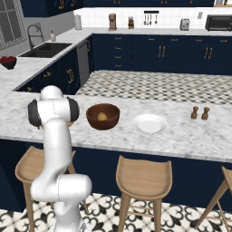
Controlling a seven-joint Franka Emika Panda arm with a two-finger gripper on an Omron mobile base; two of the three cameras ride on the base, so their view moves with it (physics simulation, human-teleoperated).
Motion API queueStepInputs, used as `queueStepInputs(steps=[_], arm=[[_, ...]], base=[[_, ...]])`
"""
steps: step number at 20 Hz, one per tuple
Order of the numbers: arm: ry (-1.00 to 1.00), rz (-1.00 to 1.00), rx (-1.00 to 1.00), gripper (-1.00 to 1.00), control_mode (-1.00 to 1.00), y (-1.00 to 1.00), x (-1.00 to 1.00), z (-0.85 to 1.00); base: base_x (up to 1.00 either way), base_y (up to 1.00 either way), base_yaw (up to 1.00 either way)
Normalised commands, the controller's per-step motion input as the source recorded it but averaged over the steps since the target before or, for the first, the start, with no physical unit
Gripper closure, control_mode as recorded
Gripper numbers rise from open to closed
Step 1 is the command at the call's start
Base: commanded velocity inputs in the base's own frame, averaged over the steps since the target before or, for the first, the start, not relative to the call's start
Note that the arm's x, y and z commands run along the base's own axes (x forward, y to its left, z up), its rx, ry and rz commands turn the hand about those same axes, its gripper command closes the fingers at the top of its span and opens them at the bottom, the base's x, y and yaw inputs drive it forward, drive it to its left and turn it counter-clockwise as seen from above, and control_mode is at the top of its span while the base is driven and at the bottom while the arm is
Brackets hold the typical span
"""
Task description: Pick the chicken drumstick and potato from their plates and place them in the bowl. Then put the bowl in the fridge.
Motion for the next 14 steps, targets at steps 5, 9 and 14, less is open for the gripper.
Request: queueStepInputs(steps=[5,9,14], arm=[[-0.04,0.0,0.01,1.0,-1.0,-0.38,-0.09,0.65],[-0.14,0.05,0.01,1.0,-1.0,-0.86,-0.59,0.98],[-0.14,0.11,0.01,1.0,-1.0,-1.0,-0.55,0.63]], base=[[0.0,0.0,0.0],[0.0,0.0,0.0],[0.0,0.0,0.0]])
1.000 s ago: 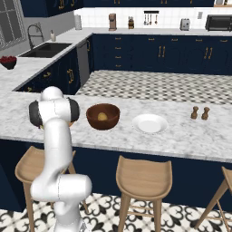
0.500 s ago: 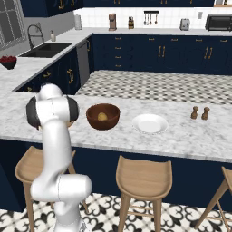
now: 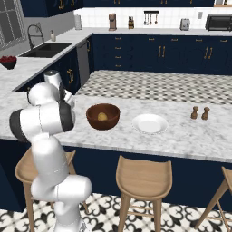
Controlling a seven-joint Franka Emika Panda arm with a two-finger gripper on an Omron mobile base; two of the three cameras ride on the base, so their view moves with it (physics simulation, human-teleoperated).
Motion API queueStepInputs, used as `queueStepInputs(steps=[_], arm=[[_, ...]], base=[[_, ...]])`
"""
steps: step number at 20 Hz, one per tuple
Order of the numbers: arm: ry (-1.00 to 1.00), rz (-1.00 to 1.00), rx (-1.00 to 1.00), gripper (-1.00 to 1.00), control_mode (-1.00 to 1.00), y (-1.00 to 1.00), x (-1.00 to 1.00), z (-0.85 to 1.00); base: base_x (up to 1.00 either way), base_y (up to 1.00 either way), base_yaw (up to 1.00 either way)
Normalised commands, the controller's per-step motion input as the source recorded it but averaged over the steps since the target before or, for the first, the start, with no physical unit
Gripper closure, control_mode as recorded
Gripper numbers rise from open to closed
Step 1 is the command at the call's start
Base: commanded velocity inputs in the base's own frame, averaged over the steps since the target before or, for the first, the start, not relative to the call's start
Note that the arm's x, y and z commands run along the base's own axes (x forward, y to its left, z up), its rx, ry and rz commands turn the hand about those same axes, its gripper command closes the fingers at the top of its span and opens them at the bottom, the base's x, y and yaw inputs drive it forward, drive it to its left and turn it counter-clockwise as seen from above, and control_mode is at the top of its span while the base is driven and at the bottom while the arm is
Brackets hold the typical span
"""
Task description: Pick the chicken drumstick and potato from their plates and place them in the bowl. Then put the bowl in the fridge.
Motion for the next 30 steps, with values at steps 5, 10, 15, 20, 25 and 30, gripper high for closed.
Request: queueStepInputs(steps=[5,10,15,20,25,30], arm=[[-0.14,0.25,0.02,1.0,-1.0,-1.0,-0.32,0.04],[-0.03,0.28,0.01,1.0,-1.0,-1.0,0.07,0.02],[0.16,0.11,0.0,1.0,-1.0,-0.95,0.79,0.17],[0.29,0.0,-0.1,1.0,-1.0,-0.25,1.0,0.0],[0.16,0.0,-0.16,1.0,-1.0,0.0,1.0,-0.12],[0.04,0.05,-0.14,1.0,-1.0,-0.2,0.32,-0.57]], base=[[0.0,0.0,0.0],[0.0,0.0,0.0],[0.0,0.0,0.0],[0.0,0.0,0.0],[0.0,0.0,0.0],[0.0,0.0,0.0]])
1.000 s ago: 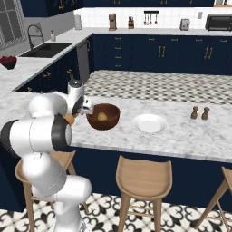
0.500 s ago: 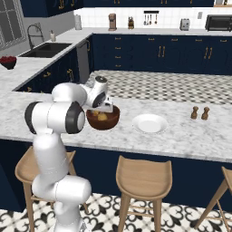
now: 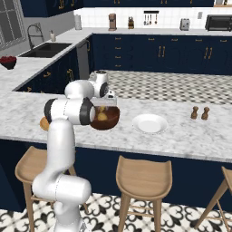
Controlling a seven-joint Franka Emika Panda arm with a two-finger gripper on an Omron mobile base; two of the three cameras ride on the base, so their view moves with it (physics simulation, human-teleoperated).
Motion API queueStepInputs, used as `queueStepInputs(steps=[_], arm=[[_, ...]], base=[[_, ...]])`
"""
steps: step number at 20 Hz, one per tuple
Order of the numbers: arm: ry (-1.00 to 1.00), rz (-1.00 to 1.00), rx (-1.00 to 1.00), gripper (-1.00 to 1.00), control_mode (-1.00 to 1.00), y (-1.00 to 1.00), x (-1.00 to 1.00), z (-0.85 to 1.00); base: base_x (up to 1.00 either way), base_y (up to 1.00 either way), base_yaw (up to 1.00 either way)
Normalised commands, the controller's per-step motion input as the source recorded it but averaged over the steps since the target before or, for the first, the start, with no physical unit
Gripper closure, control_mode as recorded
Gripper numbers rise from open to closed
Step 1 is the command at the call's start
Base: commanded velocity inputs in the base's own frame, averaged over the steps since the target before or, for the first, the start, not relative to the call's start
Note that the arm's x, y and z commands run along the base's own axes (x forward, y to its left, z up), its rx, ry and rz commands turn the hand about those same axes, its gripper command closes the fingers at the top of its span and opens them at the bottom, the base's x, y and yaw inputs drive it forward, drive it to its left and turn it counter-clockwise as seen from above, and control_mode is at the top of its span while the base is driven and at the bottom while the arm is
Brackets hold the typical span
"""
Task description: Pick the chicken drumstick and potato from their plates and place them in the bowl. Then put the bowl in the fridge.
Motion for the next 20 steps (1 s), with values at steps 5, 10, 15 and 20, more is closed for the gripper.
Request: queueStepInputs(steps=[5,10,15,20], arm=[[0.04,0.07,-0.1,1.0,-1.0,-0.36,0.09,-0.56],[0.02,0.1,-0.05,1.0,-1.0,-0.34,0.0,-0.22],[0.02,0.09,-0.01,1.0,-1.0,-0.18,-0.34,-0.06],[0.0,0.05,0.0,-1.0,-1.0,0.0,-0.22,-0.03]], base=[[0.0,0.0,0.0],[0.0,0.0,0.0],[0.0,0.0,0.0],[0.0,0.0,0.0]])
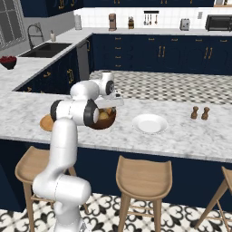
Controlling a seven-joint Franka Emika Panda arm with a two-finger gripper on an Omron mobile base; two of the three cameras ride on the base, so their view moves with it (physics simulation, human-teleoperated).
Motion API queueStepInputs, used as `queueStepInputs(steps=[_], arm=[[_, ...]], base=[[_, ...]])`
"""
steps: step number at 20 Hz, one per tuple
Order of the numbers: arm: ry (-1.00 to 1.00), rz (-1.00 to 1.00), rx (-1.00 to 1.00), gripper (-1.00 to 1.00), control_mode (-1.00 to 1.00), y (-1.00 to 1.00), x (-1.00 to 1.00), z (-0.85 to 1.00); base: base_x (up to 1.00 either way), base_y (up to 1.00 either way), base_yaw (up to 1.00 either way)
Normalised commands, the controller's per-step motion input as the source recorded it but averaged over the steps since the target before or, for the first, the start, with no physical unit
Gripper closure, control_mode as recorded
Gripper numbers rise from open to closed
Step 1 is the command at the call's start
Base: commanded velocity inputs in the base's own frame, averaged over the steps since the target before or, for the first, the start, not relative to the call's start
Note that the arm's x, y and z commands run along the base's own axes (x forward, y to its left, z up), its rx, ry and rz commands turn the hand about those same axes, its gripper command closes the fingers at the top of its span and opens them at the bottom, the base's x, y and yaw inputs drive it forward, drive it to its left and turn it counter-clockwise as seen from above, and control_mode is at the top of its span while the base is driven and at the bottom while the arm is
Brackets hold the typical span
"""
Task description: Pick the chicken drumstick and potato from their plates and place them in the bowl. Then put the bowl in the fridge.
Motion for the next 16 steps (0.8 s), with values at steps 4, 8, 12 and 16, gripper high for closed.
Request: queueStepInputs(steps=[4,8,12,16], arm=[[0.0,0.02,0.0,-1.0,-1.0,0.0,-0.14,-0.03],[0.0,0.01,0.0,-1.0,-1.0,0.0,-0.39,-0.03],[-0.06,0.01,0.0,-1.0,-1.0,0.12,-0.42,0.38],[-0.12,0.0,0.0,-1.0,-1.0,0.35,-0.57,0.61]], base=[[0.0,0.0,0.0],[0.0,0.0,0.0],[0.0,0.0,0.0],[0.0,0.0,0.0]])
